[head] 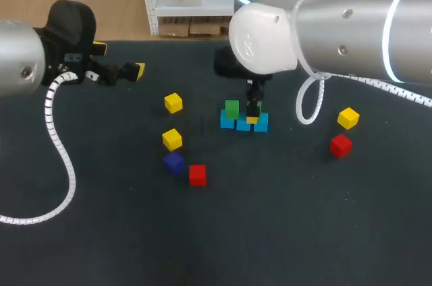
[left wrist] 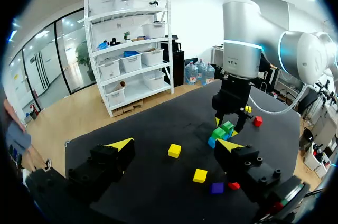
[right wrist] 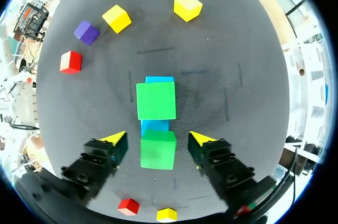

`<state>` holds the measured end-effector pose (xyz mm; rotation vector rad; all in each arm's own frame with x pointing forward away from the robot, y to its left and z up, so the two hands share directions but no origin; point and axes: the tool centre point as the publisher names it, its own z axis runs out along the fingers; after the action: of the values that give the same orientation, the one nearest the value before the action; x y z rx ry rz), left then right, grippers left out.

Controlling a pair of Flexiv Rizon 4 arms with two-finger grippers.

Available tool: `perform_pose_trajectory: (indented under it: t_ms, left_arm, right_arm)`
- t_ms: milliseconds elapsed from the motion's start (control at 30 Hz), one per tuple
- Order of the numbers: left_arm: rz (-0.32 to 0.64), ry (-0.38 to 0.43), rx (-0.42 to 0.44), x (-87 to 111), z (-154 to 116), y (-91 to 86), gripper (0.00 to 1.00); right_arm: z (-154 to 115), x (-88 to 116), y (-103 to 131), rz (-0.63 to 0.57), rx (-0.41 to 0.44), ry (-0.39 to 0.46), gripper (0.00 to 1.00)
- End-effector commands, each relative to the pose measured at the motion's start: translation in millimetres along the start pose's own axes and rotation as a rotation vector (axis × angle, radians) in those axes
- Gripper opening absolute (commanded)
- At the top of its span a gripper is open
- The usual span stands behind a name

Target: Place the blue cubes, place green cubes on the blue cubes, place the yellow cubes on the green cubes, then place the red cubes on the yellow cubes, and place purple cube on the red cubes.

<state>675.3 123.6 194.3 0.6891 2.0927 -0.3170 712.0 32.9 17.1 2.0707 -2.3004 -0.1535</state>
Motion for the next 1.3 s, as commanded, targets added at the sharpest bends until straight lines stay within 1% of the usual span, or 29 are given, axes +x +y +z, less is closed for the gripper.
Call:
perform_pose_trajectory:
  t_ms: [33, 300, 333, 367, 400, 433, 700, 1200, 1300]
  left_arm:
    - [0.002, -0.006, 0.017, 1.5, -1.4, 3.7, 1.0]
    - [0.002, -0.006, 0.017, 1.5, -1.4, 3.7, 1.0]
    - [0.002, -0.006, 0.017, 1.5, -1.4, 3.7, 1.0]
    - [0.002, -0.006, 0.017, 1.5, -1.4, 3.7, 1.0]
    - [0.002, -0.006, 0.017, 1.5, -1.4, 3.7, 1.0]
    - [0.002, -0.006, 0.017, 1.5, -1.4, 3.7, 1.0]
    - [0.002, -0.006, 0.017, 1.5, -1.4, 3.7, 1.0]
    - [0.002, -0.006, 0.017, 1.5, -1.4, 3.7, 1.0]
    - [0.002, -0.006, 0.017, 1.5, -1.4, 3.7, 1.0]
  right_arm:
    - [-4.2, 5.0, 2.4, 0.01, 0.016, -0.019, 1.0]
    - [-15.1, 18.3, -1.2, 0.024, 0.048, -0.027, 1.0]
    - [-15.6, 19.6, -1.2, 0.025, 0.048, -0.026, 0.87]
    - [-15.8, 20.7, -0.9, 0.025, 0.048, -0.025, 0.67]
    - [-15.8, 21.5, -0.7, 0.025, 0.048, -0.024, 0.56]
    - [-15.4, 22.0, -0.5, 0.026, 0.049, -0.023, 0.49]
    - [-10.4, 20.9, 0.8, 0.013, 0.051, -0.008, 0.38]
    - [-8.2, 20.4, 0.2, -0.004, 0.05, 0.003, 0.37]
    - [-8.0, 20.4, 0.1, -0.009, 0.048, 0.007, 0.35]
